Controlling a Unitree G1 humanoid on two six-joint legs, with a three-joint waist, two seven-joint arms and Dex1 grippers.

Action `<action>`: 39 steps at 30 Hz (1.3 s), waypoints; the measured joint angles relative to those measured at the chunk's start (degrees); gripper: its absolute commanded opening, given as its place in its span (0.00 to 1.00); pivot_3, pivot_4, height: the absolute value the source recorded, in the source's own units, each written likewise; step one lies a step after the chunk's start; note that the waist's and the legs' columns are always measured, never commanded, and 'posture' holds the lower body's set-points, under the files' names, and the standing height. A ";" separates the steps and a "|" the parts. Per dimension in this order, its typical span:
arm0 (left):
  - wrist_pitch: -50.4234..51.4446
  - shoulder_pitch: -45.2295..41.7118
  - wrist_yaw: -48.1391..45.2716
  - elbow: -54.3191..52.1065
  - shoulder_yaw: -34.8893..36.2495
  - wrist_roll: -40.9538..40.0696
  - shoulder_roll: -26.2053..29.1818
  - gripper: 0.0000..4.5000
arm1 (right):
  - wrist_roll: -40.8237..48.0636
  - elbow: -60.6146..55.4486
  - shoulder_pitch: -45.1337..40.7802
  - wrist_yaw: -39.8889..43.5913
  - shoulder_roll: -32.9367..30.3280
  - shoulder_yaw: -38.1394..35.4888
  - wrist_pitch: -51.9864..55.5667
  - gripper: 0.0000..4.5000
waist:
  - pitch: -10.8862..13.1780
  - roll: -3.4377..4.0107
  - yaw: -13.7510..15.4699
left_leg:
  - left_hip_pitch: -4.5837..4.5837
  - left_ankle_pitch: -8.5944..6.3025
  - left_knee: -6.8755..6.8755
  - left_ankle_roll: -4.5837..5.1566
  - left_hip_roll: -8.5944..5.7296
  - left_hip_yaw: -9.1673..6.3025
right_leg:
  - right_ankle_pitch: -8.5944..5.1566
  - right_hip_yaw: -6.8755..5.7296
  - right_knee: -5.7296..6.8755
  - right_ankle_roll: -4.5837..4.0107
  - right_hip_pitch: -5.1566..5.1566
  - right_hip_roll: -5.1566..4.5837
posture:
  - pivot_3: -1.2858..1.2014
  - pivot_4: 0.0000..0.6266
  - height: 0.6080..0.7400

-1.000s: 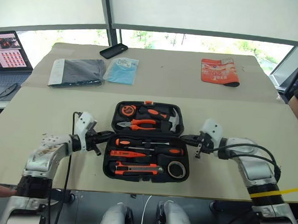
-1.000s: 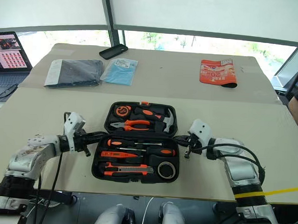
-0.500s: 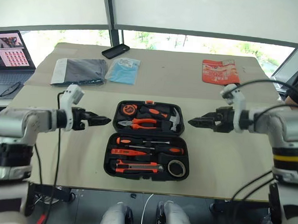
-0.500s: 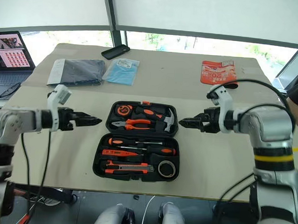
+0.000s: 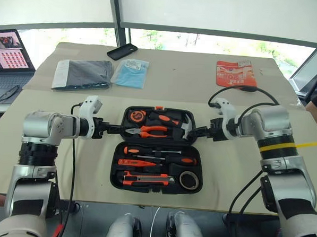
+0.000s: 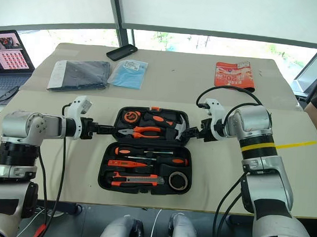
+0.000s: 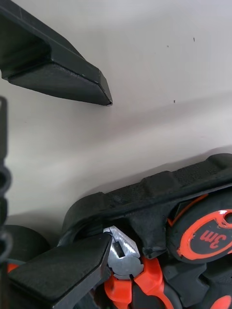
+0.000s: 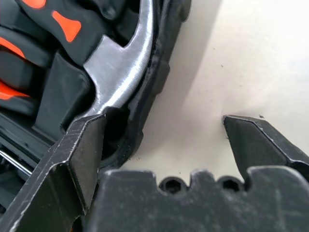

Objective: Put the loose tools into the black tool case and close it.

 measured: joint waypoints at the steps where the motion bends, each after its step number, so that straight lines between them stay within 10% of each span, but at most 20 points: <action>1: -0.95 -0.01 0.39 0.54 0.16 0.11 -0.53 0.94 | -0.13 0.32 -0.08 0.18 -0.02 0.34 -0.35 0.66 | 0.00 0.00 0.02 | 0.06 0.00 0.00 0.00 -0.01 -0.01 | 0.00 0.00 0.03 0.00 0.04 -0.01 | 0.52 0.24 1.00; 10: -8.49 -0.33 0.98 5.74 1.82 -0.01 -5.74 0.25 | 0.18 3.24 -1.91 2.18 0.86 1.01 -0.40 0.01 | -0.01 -0.01 0.36 | 0.40 0.09 -0.02 -0.13 -0.21 -0.04 | -0.12 -0.01 0.22 0.40 0.34 -0.54 | 0.52 0.24 1.00; 14: -10.68 0.78 -0.15 7.55 6.35 -2.42 -7.93 0.00 | 0.32 3.33 -0.10 2.06 1.78 -2.47 -3.71 0.00 | -0.06 -0.09 0.16 | 0.39 0.09 -0.01 -0.12 -0.27 -0.03 | -0.06 0.00 0.24 0.51 0.35 -0.82 | 0.52 0.24 1.00; 26: -56.60 19.19 -11.79 0.84 9.93 1.42 -11.32 0.00 | -11.22 -9.76 27.84 10.05 1.11 -5.32 -84.12 0.00 | 0.05 -0.16 -0.63 | 0.40 0.32 -0.40 -0.03 -0.25 0.22 | 0.00 -0.05 -0.05 0.47 0.12 -0.51 | 0.52 0.24 1.00; 34: -82.32 32.30 -13.51 -4.79 8.91 9.15 -9.66 0.00 | -25.24 -4.81 33.01 1.07 -2.38 -3.45 -118.74 0.00 | 0.06 -0.16 -0.81 | 0.53 0.06 -0.43 -0.36 -0.19 0.20 | -0.12 0.16 -0.04 0.58 0.20 -0.76 | 0.52 0.24 1.00; 39: -89.80 41.21 -12.07 -4.71 11.16 11.80 -7.59 0.46 | -31.56 -0.77 38.11 -2.37 -7.64 -2.36 -130.57 0.37 | 0.11 -0.26 -0.06 | 0.56 0.15 -0.47 -0.03 -0.18 0.21 | -0.21 0.20 -0.08 0.55 0.23 -0.77 | 0.52 0.24 1.00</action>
